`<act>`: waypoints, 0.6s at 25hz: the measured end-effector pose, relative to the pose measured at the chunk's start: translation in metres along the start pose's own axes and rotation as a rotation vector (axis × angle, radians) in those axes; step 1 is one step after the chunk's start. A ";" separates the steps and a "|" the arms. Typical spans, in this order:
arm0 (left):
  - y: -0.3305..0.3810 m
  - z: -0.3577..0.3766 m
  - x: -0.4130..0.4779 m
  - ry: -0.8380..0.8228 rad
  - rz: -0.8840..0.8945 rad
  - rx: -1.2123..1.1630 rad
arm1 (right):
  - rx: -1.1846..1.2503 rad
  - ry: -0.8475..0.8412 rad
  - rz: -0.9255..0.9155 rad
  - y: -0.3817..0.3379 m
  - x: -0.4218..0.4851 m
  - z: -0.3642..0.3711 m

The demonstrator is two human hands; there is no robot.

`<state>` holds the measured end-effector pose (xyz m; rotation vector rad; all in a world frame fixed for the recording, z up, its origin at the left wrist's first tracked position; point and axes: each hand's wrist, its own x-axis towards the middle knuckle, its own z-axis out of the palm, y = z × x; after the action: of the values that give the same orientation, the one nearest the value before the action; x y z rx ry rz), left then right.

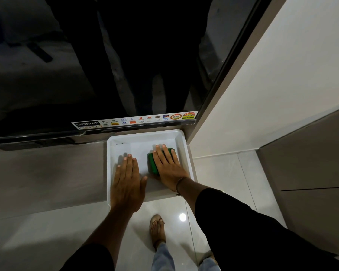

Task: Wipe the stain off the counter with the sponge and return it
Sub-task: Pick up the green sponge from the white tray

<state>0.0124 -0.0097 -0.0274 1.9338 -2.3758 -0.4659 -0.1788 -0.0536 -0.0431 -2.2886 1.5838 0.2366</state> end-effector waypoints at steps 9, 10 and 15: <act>0.021 -0.018 0.007 0.006 -0.022 0.074 | 0.045 0.131 -0.054 0.009 -0.008 -0.014; 0.026 -0.025 0.008 0.009 -0.032 0.079 | 0.073 0.153 -0.057 0.008 -0.013 -0.020; 0.066 -0.057 0.007 0.072 0.012 0.086 | 0.142 0.334 -0.067 0.019 -0.054 -0.063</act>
<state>-0.0390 -0.0163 0.0426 1.9338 -2.3996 -0.2927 -0.2202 -0.0361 0.0297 -2.3541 1.6109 -0.2812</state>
